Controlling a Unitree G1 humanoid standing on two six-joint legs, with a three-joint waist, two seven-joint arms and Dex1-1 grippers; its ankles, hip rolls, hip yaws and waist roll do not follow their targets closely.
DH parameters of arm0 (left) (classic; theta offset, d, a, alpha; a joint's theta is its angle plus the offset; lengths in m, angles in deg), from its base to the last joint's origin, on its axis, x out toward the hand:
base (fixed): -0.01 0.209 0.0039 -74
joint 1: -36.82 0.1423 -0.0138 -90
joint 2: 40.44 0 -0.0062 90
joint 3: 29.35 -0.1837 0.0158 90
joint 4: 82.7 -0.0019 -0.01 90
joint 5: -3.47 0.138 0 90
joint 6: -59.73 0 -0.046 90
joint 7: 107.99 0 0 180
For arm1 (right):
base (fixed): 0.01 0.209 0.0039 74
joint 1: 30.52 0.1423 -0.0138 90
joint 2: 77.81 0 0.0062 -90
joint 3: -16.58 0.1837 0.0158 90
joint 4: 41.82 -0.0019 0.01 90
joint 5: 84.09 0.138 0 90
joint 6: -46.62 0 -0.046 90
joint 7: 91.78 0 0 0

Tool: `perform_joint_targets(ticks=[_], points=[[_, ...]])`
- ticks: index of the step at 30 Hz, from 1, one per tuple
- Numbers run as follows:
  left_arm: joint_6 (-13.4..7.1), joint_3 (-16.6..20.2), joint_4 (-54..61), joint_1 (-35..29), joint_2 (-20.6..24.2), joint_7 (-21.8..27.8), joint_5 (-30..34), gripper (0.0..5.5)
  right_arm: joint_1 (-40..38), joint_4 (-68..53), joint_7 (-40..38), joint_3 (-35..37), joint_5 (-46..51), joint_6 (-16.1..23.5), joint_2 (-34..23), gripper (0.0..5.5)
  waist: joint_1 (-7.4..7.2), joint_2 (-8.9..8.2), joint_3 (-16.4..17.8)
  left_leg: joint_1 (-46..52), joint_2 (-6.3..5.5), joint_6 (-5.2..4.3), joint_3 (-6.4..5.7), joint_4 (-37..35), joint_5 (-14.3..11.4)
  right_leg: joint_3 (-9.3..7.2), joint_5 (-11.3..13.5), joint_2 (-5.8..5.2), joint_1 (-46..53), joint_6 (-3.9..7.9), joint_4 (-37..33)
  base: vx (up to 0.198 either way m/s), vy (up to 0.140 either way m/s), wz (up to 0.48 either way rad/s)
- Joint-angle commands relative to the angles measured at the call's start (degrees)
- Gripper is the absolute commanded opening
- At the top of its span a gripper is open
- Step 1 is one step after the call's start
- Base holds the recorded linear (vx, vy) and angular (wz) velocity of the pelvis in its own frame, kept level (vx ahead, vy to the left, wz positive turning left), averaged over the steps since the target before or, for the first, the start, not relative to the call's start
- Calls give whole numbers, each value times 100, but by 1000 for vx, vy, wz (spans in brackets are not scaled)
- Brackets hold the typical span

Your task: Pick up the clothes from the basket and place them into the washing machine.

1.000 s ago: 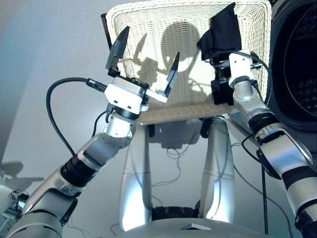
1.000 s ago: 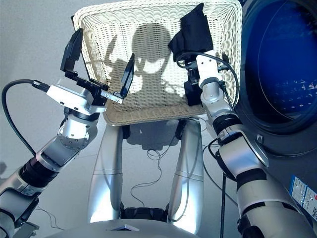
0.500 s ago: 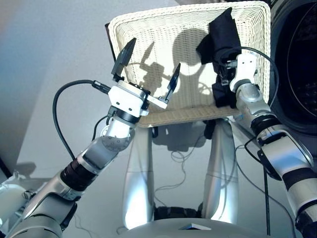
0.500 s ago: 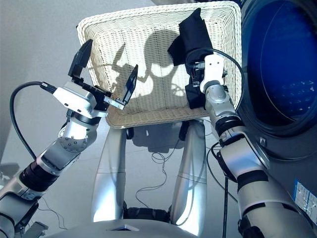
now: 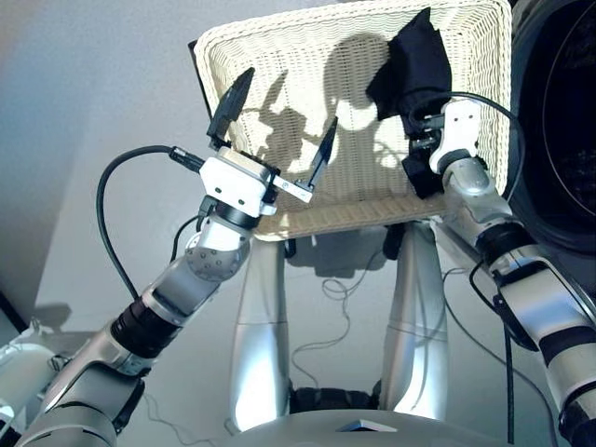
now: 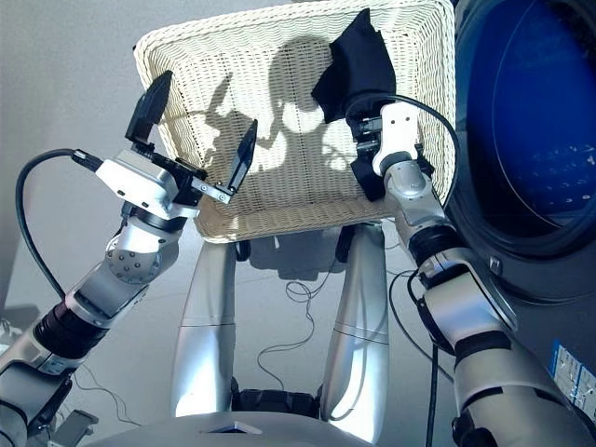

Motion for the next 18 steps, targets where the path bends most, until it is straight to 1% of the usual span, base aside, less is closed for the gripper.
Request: perform_joint_targets(ticks=[1,3,4,5,6,9,10,11,13,14,16,18], points=[[-284,229,777,298,137,-381,381,550,-680,-946,-767,768,32,885,47,0,-247,10,-82,257,-66,166,429,-595,375,-22,-137,128,201,-13,-164,0,0,0],[-326,322,799,357,195,-542,500,550,-1184,-1586,-1079,1166,-119,1127,90,0,-318,-26,-82,276,-71,180,433,-613,371,-6,-139,135,216,-8,-175,0,0,0],[-342,355,826,380,208,-662,567,550,-1419,-1875,-1342,1464,-44,1388,222,0,-355,-42,-82,289,-75,186,434,-616,367,0,-148,138,223,-5,-179,0,0,0],[-341,382,844,409,226,-740,602,550,-1640,-2058,-1494,1732,51,1561,355,0,-390,-57,-82,295,-80,197,442,-606,356,3,-156,140,231,-4,-172,0,0,0],[-354,424,879,436,264,-790,623,550,-1860,-2338,-1531,1892,52,1620,449,0,-414,-80,-82,312,-81,203,450,-603,347,12,-163,141,244,-1,-173,0,0,0],[-370,538,1011,554,291,-946,650,550,-2262,-2742,-2003,2453,-41,1864,582,0,-500,-137,-82,345,-83,219,448,-568,306,25,-191,149,268,4,-133,0,0,0],[-381,569,1078,602,296,-1020,669,550,-2315,-2796,-2263,2674,-67,2037,706,0,-517,-143,-82,356,-83,222,443,-565,295,31,-201,155,280,6,-126,0,0,0],[-408,607,1119,659,297,-1081,684,550,-2296,-2679,-2549,2935,-112,2184,764,0,-530,-139,-82,375,-93,228,441,-563,281,40,-207,163,293,8,-120,0,0,0],[-470,648,1205,715,332,-1185,698,550,-2152,-2482,-3052,3187,-313,2274,826,0,-517,-137,-82,388,-88,233,434,-539,251,37,-215,166,313,13,-121,0,0,0],[-481,667,1234,724,335,-1241,694,550,-2044,-2360,-3345,3374,-354,2389,853,0,-514,-126,-82,395,-90,237,432,-528,233,42,-220,170,318,14,-116,0,0,0],[-511,694,1293,721,352,-1305,677,550,-1776,-1895,-3736,3641,-365,2380,760,0,-486,-112,-82,392,-90,242,427,-502,209,51,-232,178,325,20,-111,0,0,0],[-536,691,1314,705,345,-1355,658,550,-1547,-1489,-3893,3698,-326,2314,591,0,-469,-107,-82,384,-82,239,426,-475,195,51,-231,182,334,22,-108,0,0,0]])
